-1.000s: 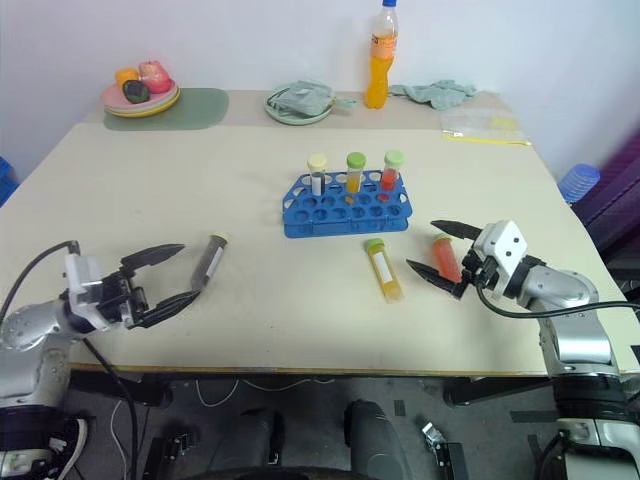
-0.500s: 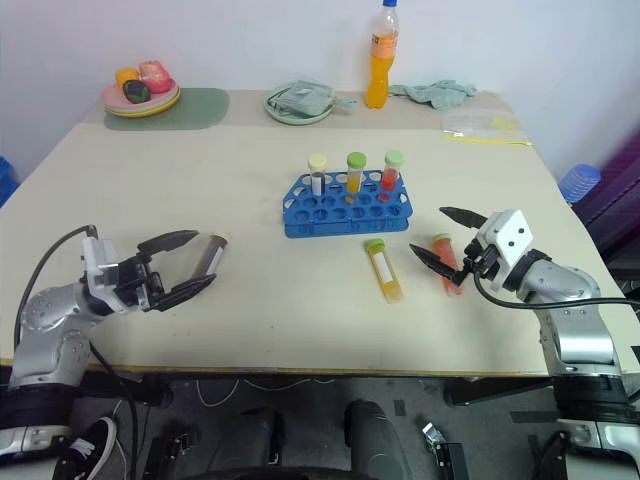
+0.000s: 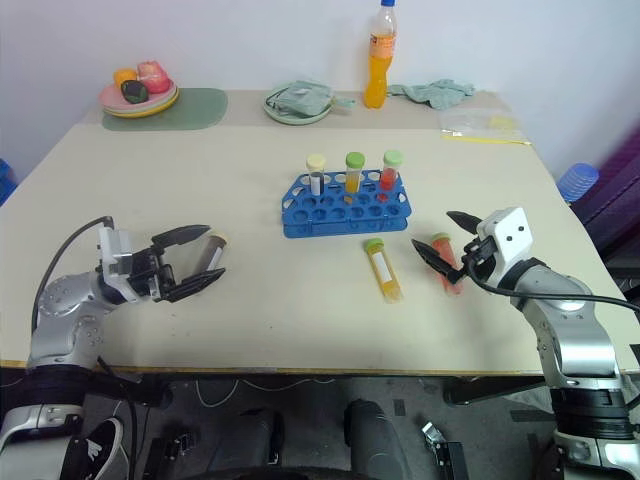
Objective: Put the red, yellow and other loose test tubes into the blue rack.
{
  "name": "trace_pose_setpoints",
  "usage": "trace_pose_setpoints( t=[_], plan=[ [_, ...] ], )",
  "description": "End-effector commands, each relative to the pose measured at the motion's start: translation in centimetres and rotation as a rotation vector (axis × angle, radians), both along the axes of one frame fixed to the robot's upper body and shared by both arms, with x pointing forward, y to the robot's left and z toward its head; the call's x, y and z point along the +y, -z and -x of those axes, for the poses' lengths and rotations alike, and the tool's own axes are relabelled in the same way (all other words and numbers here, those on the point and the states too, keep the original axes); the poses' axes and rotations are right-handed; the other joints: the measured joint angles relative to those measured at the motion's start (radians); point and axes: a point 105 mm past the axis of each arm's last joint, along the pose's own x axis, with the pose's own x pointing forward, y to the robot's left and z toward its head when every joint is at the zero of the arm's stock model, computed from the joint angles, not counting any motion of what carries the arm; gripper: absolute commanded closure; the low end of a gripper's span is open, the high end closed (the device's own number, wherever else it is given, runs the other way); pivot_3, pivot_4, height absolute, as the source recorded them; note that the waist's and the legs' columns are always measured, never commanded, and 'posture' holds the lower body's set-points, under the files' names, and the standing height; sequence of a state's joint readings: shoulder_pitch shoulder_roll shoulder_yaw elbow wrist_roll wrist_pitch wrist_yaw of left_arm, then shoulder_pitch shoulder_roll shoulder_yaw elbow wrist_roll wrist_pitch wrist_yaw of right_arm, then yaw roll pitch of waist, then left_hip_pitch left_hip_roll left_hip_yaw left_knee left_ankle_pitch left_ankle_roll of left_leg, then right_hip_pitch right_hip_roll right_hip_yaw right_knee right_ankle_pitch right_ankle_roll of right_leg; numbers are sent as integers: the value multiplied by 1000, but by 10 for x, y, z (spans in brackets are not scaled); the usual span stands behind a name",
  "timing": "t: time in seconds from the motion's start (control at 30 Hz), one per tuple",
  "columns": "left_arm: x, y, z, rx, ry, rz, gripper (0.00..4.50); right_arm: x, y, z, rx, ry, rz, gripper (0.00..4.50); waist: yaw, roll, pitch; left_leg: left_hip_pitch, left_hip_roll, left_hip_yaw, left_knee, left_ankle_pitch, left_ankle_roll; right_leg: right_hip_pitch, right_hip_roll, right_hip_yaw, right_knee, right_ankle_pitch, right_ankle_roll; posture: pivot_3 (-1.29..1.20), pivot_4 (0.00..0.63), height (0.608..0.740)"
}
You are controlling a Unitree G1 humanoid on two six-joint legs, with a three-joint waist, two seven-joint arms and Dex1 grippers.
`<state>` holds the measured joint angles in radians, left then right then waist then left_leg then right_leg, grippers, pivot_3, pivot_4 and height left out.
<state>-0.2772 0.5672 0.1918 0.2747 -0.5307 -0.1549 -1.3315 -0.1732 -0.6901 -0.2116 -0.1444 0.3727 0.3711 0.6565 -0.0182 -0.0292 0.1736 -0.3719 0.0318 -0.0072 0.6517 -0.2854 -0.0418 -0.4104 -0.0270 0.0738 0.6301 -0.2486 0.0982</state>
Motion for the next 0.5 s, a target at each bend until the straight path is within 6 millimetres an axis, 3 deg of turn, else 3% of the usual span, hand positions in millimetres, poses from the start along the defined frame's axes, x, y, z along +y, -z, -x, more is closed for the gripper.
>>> trace_pose_setpoints(
  t=[0.03, 0.13, 0.23, 0.5],
  plan=[
    [0, -12, -1, -39, 17, -9, 28, 8, -26, -5, -28, 27, 14, 0, -2, 0, 0, 0, 0, 0, 0, 0, 0, 0, 0, 0, 0, 0, 0, 0, 150, 740],
    [-7, -16, -1, -48, 37, -1, 28, 4, -15, -9, 182, 82, 100, 0, -1, 0, 0, 0, 0, 0, 0, 0, 0, 0, 0, 0, 0, -1, -2, 0, 150, 740],
    [-13, -17, 1, -48, 77, 12, 28, -17, -9, -6, 508, 208, 75, 0, 2, 1, 0, -1, 0, 0, 0, 0, 0, -1, -1, 0, 0, -1, -2, 0, 150, 740],
    [-28, -21, 7, -36, 147, 44, 28, -41, -23, -12, 775, 379, 69, 0, -2, 1, 0, -2, 0, 1, 0, -1, 1, -3, -1, 0, -1, -1, -3, 0, 150, 740]
  ],
)
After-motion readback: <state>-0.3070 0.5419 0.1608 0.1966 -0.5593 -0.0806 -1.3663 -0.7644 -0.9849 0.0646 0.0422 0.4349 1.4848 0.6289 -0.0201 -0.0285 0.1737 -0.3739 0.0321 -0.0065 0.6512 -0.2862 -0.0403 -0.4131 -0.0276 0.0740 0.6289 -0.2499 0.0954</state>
